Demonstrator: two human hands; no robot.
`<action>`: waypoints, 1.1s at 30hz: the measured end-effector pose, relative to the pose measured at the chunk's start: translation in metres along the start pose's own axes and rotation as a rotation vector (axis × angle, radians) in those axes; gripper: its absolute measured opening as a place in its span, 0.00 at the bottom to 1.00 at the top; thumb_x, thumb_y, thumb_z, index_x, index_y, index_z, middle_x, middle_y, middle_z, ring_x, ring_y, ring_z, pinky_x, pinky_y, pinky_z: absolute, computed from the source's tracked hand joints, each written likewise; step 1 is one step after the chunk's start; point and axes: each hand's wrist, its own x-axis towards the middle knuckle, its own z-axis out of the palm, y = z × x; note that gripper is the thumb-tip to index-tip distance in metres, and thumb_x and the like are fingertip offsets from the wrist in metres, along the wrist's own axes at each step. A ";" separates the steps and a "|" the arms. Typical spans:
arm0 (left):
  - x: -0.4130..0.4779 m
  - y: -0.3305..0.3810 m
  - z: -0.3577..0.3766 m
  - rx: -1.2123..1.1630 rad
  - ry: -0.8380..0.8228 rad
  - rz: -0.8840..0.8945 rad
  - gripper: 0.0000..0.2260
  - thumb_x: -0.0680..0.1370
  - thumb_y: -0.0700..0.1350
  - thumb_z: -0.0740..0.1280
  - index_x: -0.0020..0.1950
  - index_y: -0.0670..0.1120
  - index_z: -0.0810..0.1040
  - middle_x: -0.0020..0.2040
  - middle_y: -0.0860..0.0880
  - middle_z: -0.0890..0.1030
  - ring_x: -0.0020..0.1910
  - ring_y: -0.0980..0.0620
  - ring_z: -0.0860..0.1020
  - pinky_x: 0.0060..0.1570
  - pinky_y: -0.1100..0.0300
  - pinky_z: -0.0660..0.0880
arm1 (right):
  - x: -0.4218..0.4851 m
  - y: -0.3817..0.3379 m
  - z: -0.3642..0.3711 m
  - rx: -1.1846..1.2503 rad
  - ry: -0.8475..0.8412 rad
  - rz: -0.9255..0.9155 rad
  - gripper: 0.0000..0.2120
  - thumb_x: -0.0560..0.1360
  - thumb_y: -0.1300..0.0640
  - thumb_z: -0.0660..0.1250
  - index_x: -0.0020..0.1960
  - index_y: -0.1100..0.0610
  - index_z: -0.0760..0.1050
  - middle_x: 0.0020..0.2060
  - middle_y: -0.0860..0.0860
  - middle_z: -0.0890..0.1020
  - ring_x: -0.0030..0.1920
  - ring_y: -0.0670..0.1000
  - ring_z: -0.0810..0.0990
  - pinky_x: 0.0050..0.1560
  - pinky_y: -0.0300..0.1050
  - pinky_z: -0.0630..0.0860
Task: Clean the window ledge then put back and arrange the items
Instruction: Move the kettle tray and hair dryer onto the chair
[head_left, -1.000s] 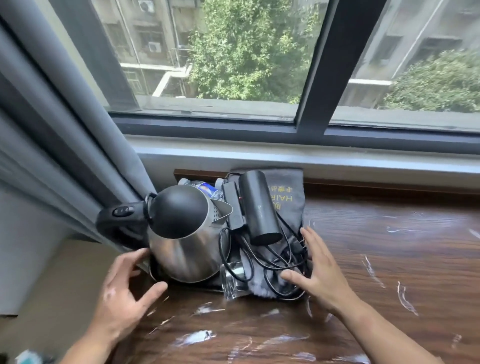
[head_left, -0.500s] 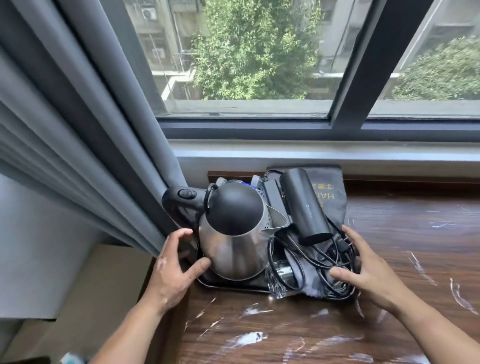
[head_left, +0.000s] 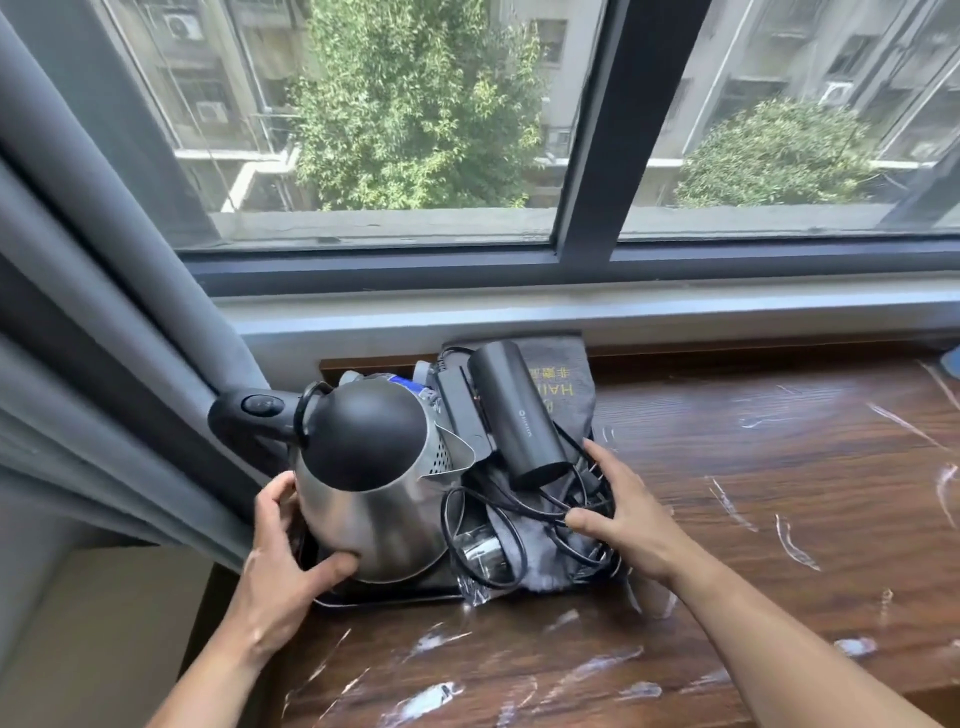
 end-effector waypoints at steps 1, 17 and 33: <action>0.000 0.000 0.002 0.016 -0.012 0.010 0.60 0.47 0.81 0.71 0.77 0.67 0.56 0.74 0.47 0.72 0.74 0.49 0.69 0.68 0.53 0.66 | -0.001 0.000 0.002 0.008 0.017 0.001 0.61 0.53 0.16 0.65 0.79 0.40 0.53 0.77 0.46 0.62 0.77 0.49 0.58 0.75 0.56 0.60; -0.013 0.014 0.011 -0.003 0.067 0.030 0.62 0.46 0.81 0.72 0.78 0.69 0.54 0.74 0.47 0.72 0.76 0.49 0.66 0.72 0.48 0.65 | -0.021 0.000 0.021 0.157 0.251 -0.085 0.56 0.46 0.16 0.68 0.70 0.33 0.59 0.72 0.47 0.67 0.74 0.48 0.62 0.70 0.47 0.60; -0.019 0.137 0.093 0.046 -0.131 0.244 0.61 0.51 0.81 0.70 0.80 0.64 0.56 0.75 0.55 0.71 0.74 0.51 0.69 0.72 0.46 0.67 | -0.109 0.039 -0.084 0.244 0.543 -0.136 0.43 0.49 0.19 0.71 0.62 0.18 0.62 0.69 0.51 0.74 0.71 0.53 0.70 0.72 0.56 0.66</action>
